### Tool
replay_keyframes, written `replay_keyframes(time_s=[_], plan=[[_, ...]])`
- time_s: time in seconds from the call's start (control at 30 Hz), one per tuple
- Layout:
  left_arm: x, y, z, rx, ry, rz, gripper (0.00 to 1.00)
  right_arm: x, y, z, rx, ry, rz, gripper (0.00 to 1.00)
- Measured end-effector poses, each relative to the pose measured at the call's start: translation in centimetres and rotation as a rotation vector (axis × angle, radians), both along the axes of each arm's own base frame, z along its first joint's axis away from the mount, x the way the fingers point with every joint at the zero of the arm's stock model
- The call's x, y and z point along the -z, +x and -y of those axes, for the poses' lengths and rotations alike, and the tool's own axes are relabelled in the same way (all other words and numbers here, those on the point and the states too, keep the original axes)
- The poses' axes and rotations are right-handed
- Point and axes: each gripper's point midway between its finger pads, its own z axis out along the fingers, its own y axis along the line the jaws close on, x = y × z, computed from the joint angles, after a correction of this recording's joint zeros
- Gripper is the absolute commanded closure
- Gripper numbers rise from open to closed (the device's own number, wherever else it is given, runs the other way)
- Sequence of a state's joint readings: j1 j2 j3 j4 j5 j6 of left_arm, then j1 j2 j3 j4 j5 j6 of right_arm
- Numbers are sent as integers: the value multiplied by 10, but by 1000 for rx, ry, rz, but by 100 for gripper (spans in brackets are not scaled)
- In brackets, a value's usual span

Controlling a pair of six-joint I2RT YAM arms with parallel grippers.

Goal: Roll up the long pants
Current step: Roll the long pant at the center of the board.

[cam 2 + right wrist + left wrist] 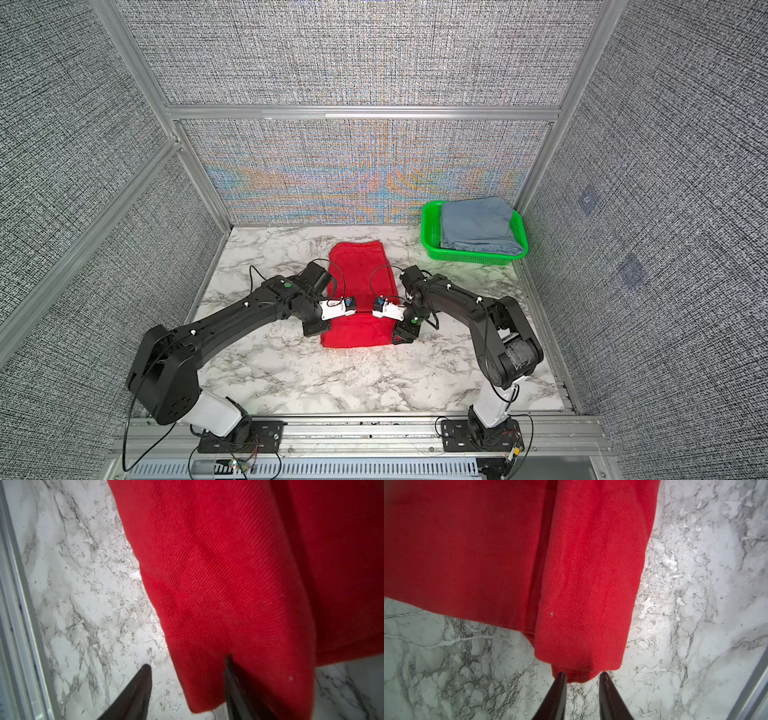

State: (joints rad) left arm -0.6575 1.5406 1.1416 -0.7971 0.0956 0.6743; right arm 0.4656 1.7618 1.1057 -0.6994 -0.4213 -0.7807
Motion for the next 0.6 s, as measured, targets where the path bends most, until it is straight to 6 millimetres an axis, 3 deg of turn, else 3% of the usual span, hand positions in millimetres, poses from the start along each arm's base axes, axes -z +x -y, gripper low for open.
replay_keyframes(time_s=[0.3,0.6], plan=[[-3,15,1,-34,-13,80,71,9,10,-6,-2,-51,66,40],[36,26,1,-49,66,48,74,7,13,-6,13,-49,102,40]])
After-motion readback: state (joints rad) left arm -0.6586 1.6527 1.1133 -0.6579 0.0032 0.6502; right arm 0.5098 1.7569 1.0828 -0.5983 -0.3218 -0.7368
